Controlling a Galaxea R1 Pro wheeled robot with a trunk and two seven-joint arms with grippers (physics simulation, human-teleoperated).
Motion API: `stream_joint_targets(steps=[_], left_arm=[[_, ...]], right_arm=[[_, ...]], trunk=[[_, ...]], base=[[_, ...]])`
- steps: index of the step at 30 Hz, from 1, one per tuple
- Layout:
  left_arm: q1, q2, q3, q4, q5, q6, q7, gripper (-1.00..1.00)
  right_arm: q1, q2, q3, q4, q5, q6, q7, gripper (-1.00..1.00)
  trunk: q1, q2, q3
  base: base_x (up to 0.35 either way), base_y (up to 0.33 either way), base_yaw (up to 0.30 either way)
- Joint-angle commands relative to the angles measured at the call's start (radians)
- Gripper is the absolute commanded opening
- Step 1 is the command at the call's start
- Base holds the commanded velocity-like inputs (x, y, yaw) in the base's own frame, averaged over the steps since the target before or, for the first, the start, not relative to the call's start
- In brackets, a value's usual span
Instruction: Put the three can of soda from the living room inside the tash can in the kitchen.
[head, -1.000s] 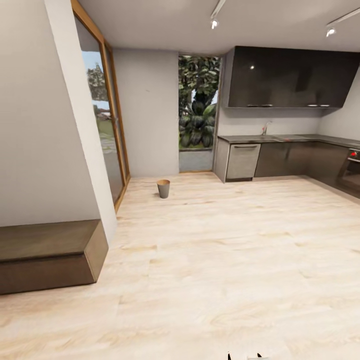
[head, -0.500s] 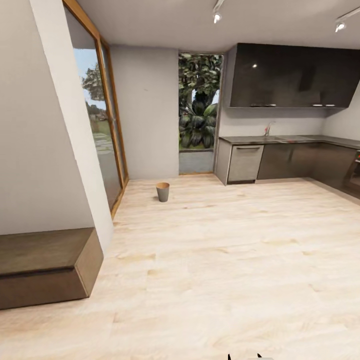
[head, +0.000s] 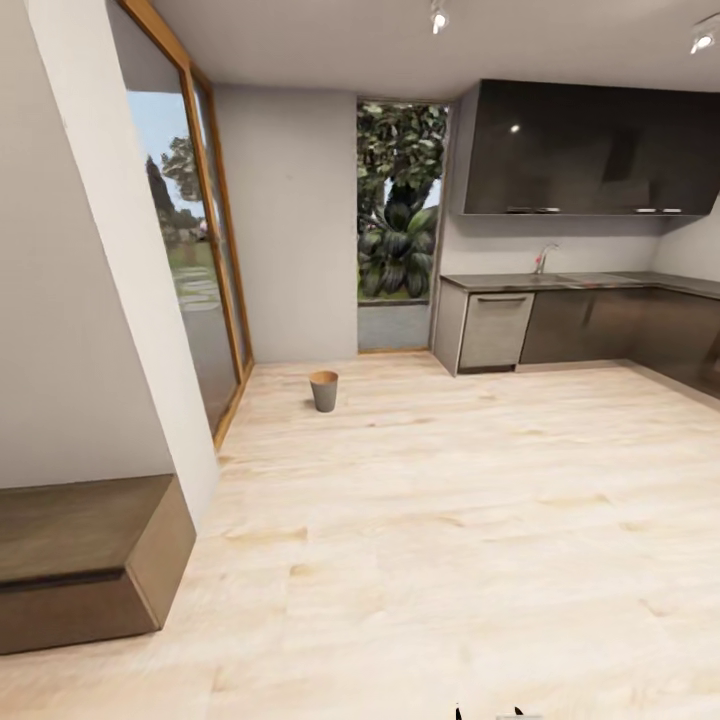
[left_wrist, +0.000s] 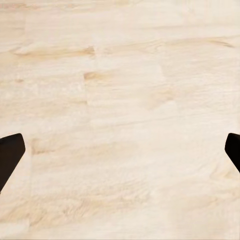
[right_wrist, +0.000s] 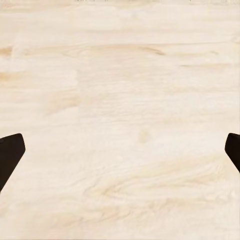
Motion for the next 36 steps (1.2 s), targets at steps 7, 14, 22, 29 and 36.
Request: stream_joint_targets(steps=[7,14,22,29,36], left_arm=[[0.000,-0.001,0.002,0.000,0.000,0.000,0.001,1.00],[0.000,-0.004,0.004,-0.001,0.001,0.001,0.003,1.00],[0.000,-0.005,0.005,-0.001,0.002,0.002,0.003,1.00],[0.000,-0.005,0.005,-0.002,0.002,0.003,0.003,1.00],[0.000,-0.005,0.005,-0.002,0.002,0.003,0.003,1.00]], right_arm=[[0.000,0.000,0.000,0.000,0.000,0.000,0.000,1.00],[0.000,0.000,0.000,0.000,0.000,0.000,0.000,1.00],[0.000,0.000,0.000,0.000,0.000,0.000,0.000,1.00],[0.000,0.001,0.000,0.001,0.000,0.000,0.000,1.00],[0.000,0.001,0.000,0.001,0.000,0.000,0.000,1.00]], trunk=[[0.000,0.000,0.000],[0.000,0.000,0.000],[0.000,0.000,0.000],[0.000,0.000,0.000],[0.000,0.000,0.000]], base=[[0.322,0.000,0.000],[0.322,0.000,0.000],[0.322,0.000,0.000],[0.322,0.000,0.000],[0.323,0.000,0.000]])
